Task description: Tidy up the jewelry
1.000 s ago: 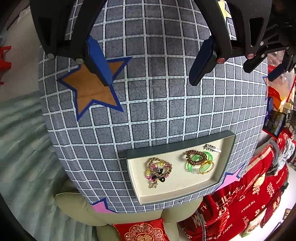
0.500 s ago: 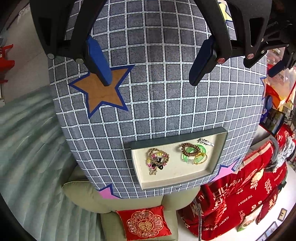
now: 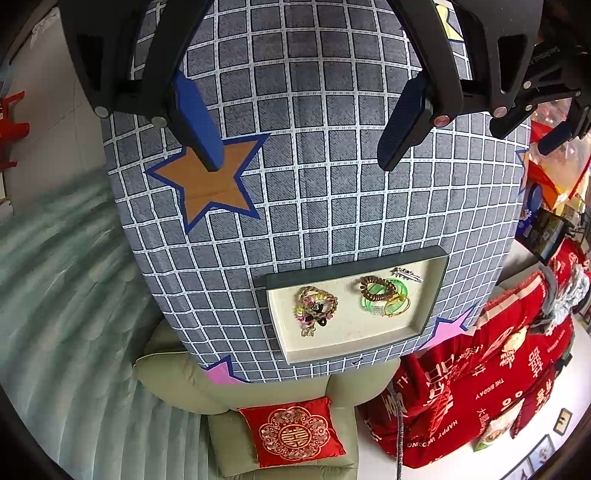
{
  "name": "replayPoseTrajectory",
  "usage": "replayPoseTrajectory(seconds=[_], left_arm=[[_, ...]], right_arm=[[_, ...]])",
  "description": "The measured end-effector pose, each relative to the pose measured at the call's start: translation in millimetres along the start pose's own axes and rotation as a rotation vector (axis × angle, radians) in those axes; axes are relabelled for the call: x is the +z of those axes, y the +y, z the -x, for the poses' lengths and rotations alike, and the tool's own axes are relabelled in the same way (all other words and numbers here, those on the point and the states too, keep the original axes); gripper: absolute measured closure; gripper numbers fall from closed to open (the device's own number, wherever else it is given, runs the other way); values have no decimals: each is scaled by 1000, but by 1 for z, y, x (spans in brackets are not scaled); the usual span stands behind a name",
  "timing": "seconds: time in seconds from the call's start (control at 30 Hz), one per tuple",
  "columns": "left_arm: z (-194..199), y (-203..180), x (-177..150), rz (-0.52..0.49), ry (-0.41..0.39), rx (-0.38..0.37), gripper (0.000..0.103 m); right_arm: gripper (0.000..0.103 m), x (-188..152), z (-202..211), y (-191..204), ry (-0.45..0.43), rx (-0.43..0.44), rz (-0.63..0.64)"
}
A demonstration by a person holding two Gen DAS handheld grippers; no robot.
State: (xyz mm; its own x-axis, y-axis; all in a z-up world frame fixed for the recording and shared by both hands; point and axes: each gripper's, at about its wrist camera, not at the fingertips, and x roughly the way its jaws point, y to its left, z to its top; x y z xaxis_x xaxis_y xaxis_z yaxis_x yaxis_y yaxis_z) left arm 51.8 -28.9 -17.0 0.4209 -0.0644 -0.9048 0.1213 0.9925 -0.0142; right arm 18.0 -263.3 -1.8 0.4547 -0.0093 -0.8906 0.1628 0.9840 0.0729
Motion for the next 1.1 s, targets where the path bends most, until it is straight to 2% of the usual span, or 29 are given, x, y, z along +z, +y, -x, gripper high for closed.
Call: replayPoseTrajectory(seconds=[1.1], left_arm=[[-1,-5,-1,2,5,6,0]], right_arm=[[16,0,2,-1,-3,4,2]])
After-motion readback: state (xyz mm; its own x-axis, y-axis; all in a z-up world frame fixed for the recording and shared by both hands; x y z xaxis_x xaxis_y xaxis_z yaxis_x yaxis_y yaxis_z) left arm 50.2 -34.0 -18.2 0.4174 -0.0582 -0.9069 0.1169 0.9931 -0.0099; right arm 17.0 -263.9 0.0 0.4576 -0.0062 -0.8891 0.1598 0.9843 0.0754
